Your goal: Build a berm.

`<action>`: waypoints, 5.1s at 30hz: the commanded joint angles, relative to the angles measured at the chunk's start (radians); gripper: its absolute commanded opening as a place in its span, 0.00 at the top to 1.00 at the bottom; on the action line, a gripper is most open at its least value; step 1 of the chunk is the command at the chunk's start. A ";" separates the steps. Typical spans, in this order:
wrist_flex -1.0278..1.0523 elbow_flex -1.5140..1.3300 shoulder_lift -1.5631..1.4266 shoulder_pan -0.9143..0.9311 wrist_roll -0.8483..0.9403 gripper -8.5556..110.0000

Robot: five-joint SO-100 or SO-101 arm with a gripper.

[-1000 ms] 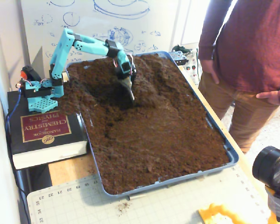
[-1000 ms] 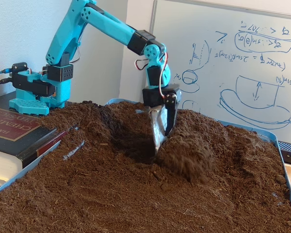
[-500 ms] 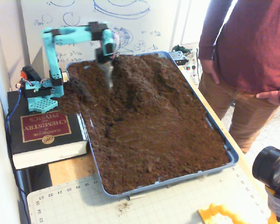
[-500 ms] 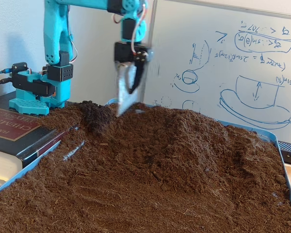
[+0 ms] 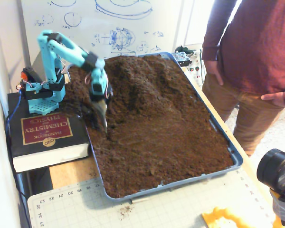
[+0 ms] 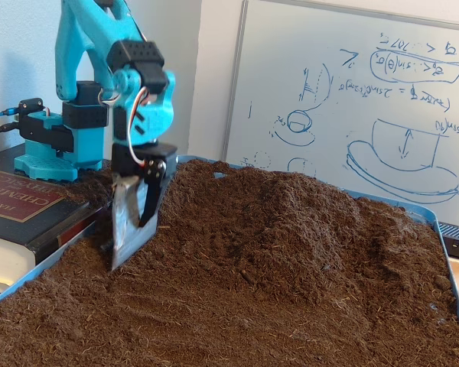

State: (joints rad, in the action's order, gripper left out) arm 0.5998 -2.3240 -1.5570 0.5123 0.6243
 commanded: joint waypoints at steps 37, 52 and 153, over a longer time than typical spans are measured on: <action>-0.083 0.611 0.086 -0.364 -0.314 0.93; 0.551 0.555 -0.190 -0.374 -0.380 0.92; -0.144 0.673 0.267 -0.627 -0.557 0.92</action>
State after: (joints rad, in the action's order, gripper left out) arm 0.4817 -1.8300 -1.2333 -0.0859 0.0614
